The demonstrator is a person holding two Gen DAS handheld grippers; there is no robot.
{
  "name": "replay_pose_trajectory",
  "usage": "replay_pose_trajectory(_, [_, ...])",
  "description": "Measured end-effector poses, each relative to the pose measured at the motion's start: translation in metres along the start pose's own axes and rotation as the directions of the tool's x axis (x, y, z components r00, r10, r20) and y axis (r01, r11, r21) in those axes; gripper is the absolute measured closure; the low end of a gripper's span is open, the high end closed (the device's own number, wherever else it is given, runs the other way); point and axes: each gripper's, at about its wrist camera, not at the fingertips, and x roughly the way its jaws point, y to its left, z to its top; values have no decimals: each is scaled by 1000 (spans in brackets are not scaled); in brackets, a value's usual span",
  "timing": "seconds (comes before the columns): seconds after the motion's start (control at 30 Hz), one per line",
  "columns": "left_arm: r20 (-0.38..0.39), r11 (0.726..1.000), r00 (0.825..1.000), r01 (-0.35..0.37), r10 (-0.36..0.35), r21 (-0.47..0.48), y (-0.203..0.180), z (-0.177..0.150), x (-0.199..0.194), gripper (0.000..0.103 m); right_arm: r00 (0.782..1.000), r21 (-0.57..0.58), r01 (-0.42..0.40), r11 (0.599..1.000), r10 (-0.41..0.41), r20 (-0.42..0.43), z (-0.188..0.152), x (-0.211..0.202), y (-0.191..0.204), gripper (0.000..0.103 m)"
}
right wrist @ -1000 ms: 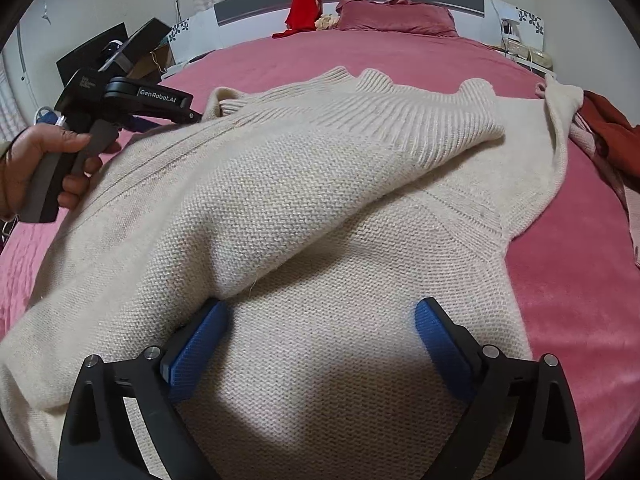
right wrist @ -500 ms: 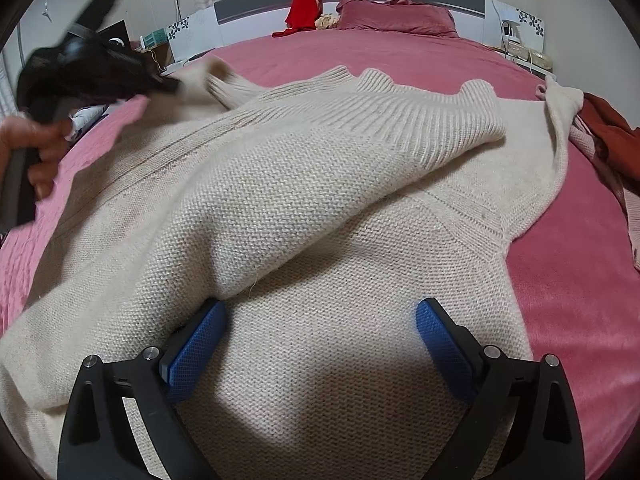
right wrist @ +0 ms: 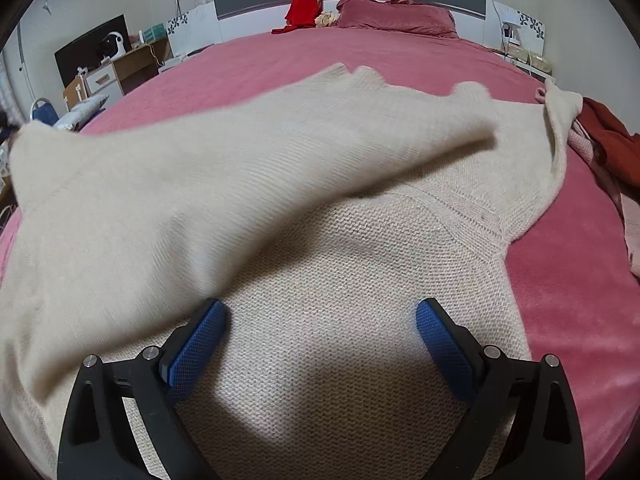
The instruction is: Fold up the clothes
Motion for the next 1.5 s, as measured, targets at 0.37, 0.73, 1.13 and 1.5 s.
replay_pose_trajectory(0.37, [-116, 974, 988, -126, 106, -189, 146, -41, 14, 98, 999, 88, -12, 996, 16, -46, -1, -12, -17, 5])
replay_pose_trajectory(0.73, [-465, 881, 835, 426, -294, 208, -81, -138, 37, 87, 998, 29, 13, 999, -11, -56, -12, -16, -25, 5])
replay_pose_trajectory(1.13, [-585, 540, 804, 542, -109, 644, -292, -248, 76, 83, 997, -45, -79, 996, 79, -15, -30, -23, -61, 5])
replay_pose_trajectory(1.5, [-790, 406, 566, 796, -236, 449, -286, -238, 55, 75, 996, -48, -84, 995, 84, -7, -27, -9, -88, 0])
